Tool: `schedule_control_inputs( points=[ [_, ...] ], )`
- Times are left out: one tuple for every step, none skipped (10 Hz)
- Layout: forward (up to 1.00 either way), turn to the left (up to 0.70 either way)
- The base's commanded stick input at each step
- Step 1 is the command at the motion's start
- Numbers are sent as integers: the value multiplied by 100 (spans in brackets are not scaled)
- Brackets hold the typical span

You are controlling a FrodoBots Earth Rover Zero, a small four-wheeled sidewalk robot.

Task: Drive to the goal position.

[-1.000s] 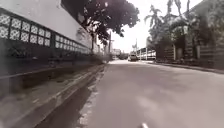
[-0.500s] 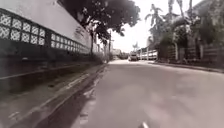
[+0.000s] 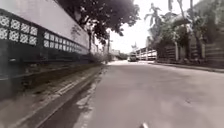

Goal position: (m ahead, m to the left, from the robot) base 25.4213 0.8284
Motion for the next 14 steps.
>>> schedule_control_inputs(
  points=[
    [70, 0],
    [70, 0],
    [69, 0],
    [68, 0],
    [67, 0],
    [66, 0],
    [66, 0],
    [66, 0],
    [66, 0],
    [66, 0],
    [67, 0],
    [68, 0],
    [68, 0],
    [68, 0]
  ],
)
